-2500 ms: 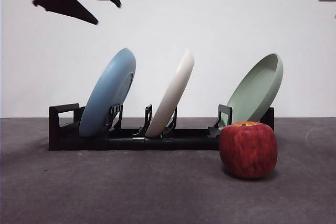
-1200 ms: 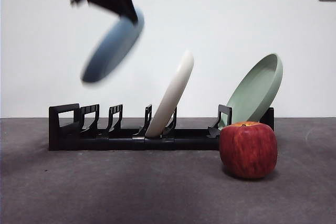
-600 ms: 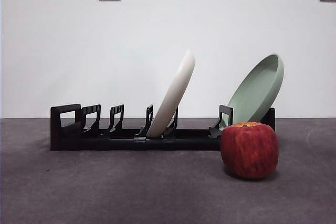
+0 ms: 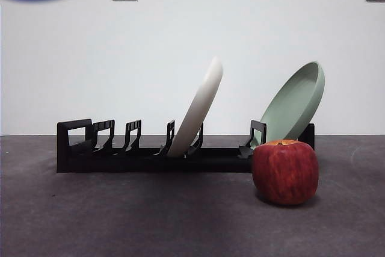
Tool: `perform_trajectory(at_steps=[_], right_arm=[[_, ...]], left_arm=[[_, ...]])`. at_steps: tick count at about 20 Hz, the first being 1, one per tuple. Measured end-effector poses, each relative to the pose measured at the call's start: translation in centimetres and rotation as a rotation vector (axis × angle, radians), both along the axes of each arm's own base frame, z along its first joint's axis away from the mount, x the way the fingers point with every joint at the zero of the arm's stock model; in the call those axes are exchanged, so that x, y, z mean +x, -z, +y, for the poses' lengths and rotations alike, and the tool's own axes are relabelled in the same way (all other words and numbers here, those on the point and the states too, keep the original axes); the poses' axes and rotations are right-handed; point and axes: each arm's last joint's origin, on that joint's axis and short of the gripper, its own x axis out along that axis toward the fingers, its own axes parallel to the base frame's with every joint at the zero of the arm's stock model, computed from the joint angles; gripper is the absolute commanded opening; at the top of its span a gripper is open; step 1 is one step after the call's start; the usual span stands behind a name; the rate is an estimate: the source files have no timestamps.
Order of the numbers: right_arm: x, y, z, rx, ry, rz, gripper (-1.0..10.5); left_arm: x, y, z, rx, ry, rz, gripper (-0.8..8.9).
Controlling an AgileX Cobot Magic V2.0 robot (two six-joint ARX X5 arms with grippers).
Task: Take the blue plate from the plate rack,put the plate on the table,take the apple from the table,put the apple in the plate
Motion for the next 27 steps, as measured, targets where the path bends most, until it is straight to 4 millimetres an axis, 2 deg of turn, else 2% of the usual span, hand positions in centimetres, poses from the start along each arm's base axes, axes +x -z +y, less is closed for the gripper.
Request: perform_trajectory(at_steps=[4,9,14,18,21,22,23,24,25,27], right_arm=[[0.0,0.1,0.0,0.000,0.000,0.007,4.1],[0.0,0.1,0.0,0.000,0.000,0.007,4.1],[-0.1,0.1,0.0,0.000,0.000,0.009,4.1],[-0.1,0.1,0.0,-0.001,0.000,0.010,4.1],[-0.1,0.1,0.0,-0.001,0.000,0.013,4.1],[-0.1,0.1,0.0,-0.001,0.000,0.013,4.1],[-0.1,0.1,0.0,-0.001,0.000,0.013,4.1],[-0.1,0.1,0.0,-0.001,0.000,0.013,4.1],[-0.1,0.1,0.0,0.000,0.000,0.013,4.1],[-0.1,0.1,0.0,0.001,-0.003,0.013,4.1]], left_arm=[[0.6,5.7,-2.6,0.076,0.023,0.067,-0.09],[1.6,10.2,-5.5,0.159,0.098,0.130,-0.09],[3.8,15.3,-8.9,0.279,0.175,0.222,-0.09],[5.8,19.4,-9.9,0.380,0.154,0.289,-0.09],[6.8,20.9,-9.9,0.412,0.132,0.311,0.07],[7.0,21.0,-9.9,0.410,0.132,0.323,0.77],[7.1,21.0,-9.9,0.406,0.134,0.329,2.13],[7.1,21.0,-9.8,0.402,0.138,0.340,4.02],[7.2,21.0,-9.7,0.406,0.131,0.340,4.98],[7.3,20.8,-9.4,0.421,0.122,0.343,5.12]])
